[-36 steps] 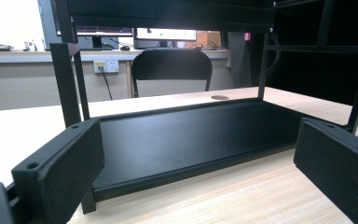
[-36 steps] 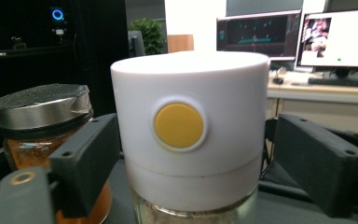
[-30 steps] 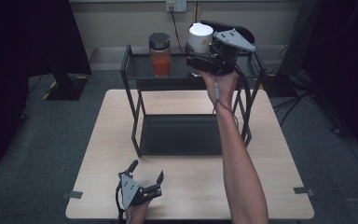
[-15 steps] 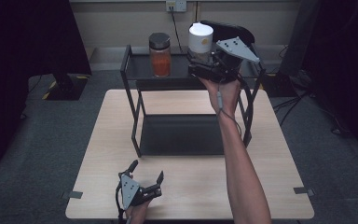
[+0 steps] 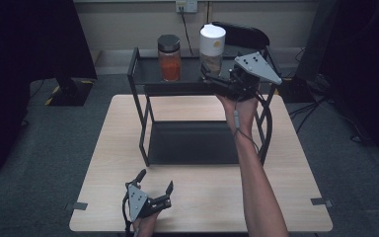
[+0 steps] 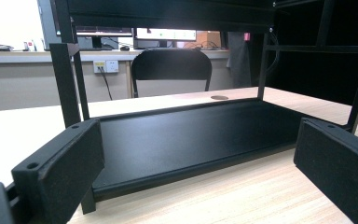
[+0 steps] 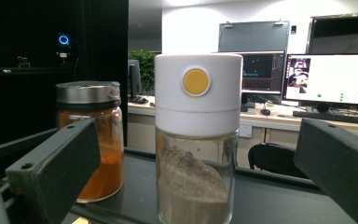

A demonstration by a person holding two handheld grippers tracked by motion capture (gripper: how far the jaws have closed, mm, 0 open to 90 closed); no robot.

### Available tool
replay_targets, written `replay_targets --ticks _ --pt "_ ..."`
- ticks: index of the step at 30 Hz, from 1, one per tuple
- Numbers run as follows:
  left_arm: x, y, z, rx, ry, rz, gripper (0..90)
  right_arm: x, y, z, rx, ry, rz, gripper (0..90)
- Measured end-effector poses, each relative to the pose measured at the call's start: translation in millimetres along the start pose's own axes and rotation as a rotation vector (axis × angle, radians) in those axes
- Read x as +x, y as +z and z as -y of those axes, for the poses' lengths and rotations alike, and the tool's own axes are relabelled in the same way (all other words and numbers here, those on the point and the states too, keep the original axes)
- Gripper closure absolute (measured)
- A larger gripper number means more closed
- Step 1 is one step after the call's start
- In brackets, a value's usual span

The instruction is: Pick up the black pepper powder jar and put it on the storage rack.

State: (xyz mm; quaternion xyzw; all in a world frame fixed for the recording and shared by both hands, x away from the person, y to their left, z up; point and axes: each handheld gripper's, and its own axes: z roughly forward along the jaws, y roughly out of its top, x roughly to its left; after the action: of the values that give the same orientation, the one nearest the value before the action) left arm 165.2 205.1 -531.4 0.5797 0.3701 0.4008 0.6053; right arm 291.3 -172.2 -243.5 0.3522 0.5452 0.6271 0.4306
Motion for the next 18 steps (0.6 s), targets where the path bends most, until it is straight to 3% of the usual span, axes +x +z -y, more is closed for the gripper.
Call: replay_targets --ticks 18 --pt "-0.3 0.0 0.1 0.000 0.000 -0.002 0.9 -0.6 -44.1 16.3 -0.051 -0.018 -0.018 0.0"
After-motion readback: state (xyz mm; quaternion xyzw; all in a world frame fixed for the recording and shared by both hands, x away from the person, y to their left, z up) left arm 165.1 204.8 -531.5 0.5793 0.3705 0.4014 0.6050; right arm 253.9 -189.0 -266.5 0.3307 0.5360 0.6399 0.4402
